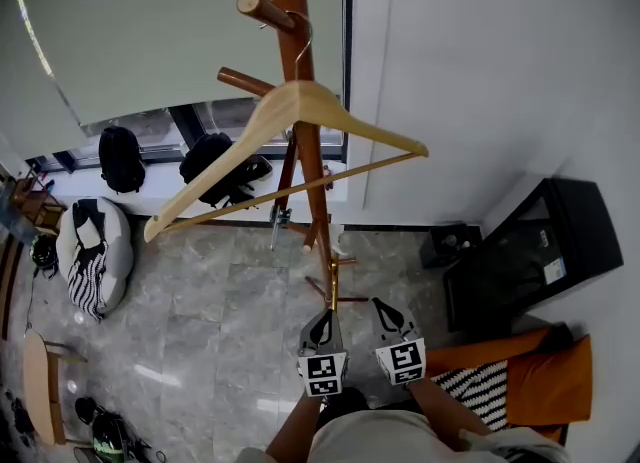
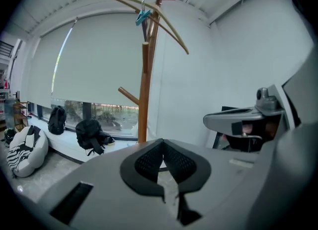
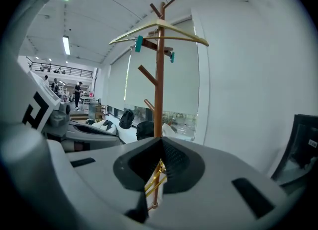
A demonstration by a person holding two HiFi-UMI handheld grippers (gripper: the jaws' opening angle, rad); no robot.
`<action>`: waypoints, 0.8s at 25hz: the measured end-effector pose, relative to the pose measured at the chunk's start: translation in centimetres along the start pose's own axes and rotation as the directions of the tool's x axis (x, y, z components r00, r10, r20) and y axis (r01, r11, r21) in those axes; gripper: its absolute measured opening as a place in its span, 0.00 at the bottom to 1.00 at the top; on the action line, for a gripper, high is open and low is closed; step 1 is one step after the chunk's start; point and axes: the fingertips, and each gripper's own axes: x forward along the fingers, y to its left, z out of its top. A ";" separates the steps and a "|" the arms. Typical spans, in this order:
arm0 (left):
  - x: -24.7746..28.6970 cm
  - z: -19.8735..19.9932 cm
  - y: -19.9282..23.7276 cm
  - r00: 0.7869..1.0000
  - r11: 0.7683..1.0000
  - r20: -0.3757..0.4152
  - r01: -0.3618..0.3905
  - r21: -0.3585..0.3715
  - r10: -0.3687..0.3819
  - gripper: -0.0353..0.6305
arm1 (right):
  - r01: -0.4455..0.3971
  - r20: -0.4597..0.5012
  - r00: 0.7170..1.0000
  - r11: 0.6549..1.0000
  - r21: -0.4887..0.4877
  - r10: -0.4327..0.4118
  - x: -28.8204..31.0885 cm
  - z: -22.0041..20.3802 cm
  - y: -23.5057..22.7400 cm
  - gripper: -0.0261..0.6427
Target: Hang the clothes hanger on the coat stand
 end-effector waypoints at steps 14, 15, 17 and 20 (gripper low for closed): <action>-7.5 2.5 -11.3 0.994 0.999 0.106 -0.016 0.034 0.013 0.07 | 0.029 0.130 0.991 0.999 -0.045 -0.023 -14.3 3.1 -2.5 0.05; -8.5 2.6 -12.2 0.994 0.999 0.110 -0.018 0.032 0.014 0.07 | 0.030 0.140 0.990 0.999 -0.043 -0.023 -15.5 3.2 -2.4 0.05; -10.6 2.6 -13.9 0.992 0.999 0.121 -0.026 0.025 0.023 0.07 | 0.024 0.163 0.986 0.999 -0.040 -0.017 -17.8 3.4 -2.1 0.05; -13.6 2.9 -16.1 0.986 0.998 0.155 -0.061 0.021 0.057 0.07 | 0.003 0.188 0.982 0.999 -0.042 0.005 -21.0 3.7 -1.5 0.05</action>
